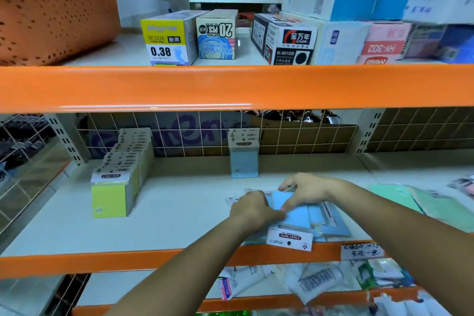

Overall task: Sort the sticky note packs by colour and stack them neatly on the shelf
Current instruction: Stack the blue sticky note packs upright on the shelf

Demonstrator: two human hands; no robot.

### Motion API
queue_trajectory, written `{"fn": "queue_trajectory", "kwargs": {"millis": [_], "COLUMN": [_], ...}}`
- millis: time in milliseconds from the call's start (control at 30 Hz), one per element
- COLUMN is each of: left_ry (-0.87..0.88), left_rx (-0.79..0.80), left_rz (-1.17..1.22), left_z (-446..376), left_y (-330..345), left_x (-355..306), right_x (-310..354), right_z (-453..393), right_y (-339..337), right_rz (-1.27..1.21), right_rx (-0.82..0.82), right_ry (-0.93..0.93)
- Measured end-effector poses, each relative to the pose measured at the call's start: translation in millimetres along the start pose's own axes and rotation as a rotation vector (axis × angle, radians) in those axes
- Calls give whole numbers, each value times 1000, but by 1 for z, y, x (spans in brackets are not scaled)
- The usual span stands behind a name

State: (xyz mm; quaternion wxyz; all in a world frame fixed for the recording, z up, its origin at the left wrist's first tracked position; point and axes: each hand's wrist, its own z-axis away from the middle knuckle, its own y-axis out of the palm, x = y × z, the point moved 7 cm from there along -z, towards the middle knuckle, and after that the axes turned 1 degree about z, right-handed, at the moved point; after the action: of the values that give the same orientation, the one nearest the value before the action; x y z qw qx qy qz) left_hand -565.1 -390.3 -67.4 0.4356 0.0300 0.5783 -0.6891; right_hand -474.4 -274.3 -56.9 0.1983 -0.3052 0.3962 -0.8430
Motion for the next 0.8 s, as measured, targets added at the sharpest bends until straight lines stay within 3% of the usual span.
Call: {"fn": "queue_trajectory", "kwargs": {"millis": [200, 433, 567, 667, 800], "left_ry": [-50, -77, -87, -109, -76], "left_rx": [-30, -94, 5, 130, 117], "left_rz": [-117, -56, 141, 538, 729], "left_z": [2, 3, 3, 4, 1], "left_y": [12, 13, 10, 11, -7], "left_x": [-10, -10, -5, -2, 3], "right_x": [8, 16, 17, 20, 26], "right_z": [1, -1, 4, 8, 5], "right_y": [5, -5, -13, -15, -29], "right_rz": [-1, -74, -206, -367, -461], "right_rx": [26, -8, 89, 214, 172], "right_ry": [-66, -90, -44, -23, -49]}}
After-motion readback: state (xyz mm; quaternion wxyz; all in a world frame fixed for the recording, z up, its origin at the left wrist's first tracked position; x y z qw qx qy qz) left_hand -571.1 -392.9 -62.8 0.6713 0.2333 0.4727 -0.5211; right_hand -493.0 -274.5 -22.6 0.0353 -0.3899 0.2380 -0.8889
